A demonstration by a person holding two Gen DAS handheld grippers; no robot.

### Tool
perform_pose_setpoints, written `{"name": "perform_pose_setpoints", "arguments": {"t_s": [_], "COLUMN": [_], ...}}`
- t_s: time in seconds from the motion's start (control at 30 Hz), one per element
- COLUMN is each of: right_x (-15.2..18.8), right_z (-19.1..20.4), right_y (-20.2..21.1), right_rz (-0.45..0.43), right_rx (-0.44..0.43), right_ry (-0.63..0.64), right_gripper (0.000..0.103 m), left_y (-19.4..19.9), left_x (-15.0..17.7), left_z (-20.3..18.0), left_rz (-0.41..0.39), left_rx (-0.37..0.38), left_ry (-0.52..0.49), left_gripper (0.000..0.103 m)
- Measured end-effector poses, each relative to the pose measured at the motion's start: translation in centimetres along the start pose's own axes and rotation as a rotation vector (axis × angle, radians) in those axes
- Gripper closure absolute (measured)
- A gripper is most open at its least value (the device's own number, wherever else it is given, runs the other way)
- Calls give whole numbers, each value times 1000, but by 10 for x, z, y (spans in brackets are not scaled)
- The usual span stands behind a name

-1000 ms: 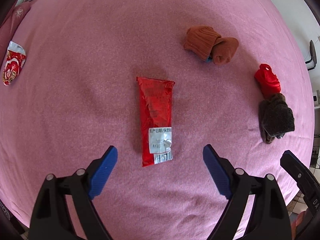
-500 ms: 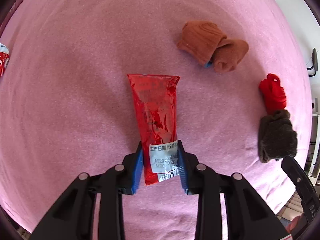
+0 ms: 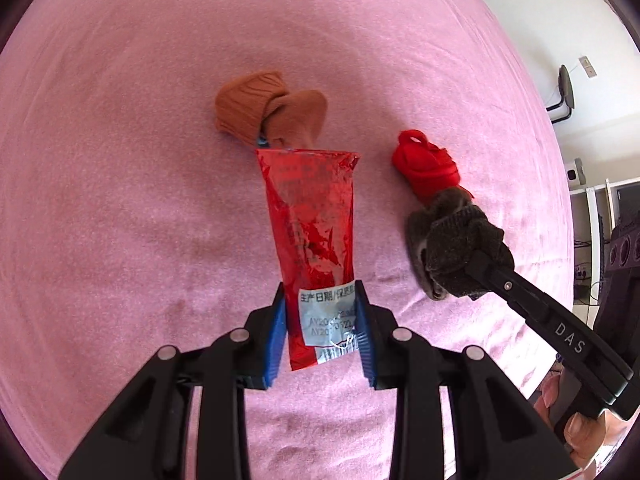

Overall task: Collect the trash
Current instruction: 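Carry the wrapper and black sock over the yellow bucket and open both tools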

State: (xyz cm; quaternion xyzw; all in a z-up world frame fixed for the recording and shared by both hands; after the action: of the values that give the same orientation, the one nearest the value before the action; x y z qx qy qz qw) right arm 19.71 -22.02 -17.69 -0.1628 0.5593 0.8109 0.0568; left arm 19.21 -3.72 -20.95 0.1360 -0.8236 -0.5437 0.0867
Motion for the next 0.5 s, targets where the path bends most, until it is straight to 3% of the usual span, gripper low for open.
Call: {"name": "perform_pose_setpoints", "arguments": {"t_s": [0.27, 0.5], "right_x": [53, 123], "right_z": [14, 11], "right_y": [46, 84], "right_rz": [-23, -57], "right_rx": [-31, -1], "right_ry": [-23, -112], "right_gripper": [89, 89], "left_y": [28, 38], "left_x": [38, 100], "left_z": [-27, -43], "left_rz": [33, 77], "left_rx": [35, 43], "left_ry": [-134, -263], "left_gripper": [72, 72]}}
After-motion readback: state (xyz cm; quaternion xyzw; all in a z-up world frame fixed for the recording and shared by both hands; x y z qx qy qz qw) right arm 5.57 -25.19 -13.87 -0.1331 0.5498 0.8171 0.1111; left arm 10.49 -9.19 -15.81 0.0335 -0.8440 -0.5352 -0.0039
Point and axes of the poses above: each gripper's, at about its wrist camera, not at the fingertips, and y roughly against the way its jaws point, z to its left, x to its underside, the point moved 1 cm from there along -y, roughly the way its jaws point, and after that the axes turned 14 degrees about y, right-handed, at the moved point
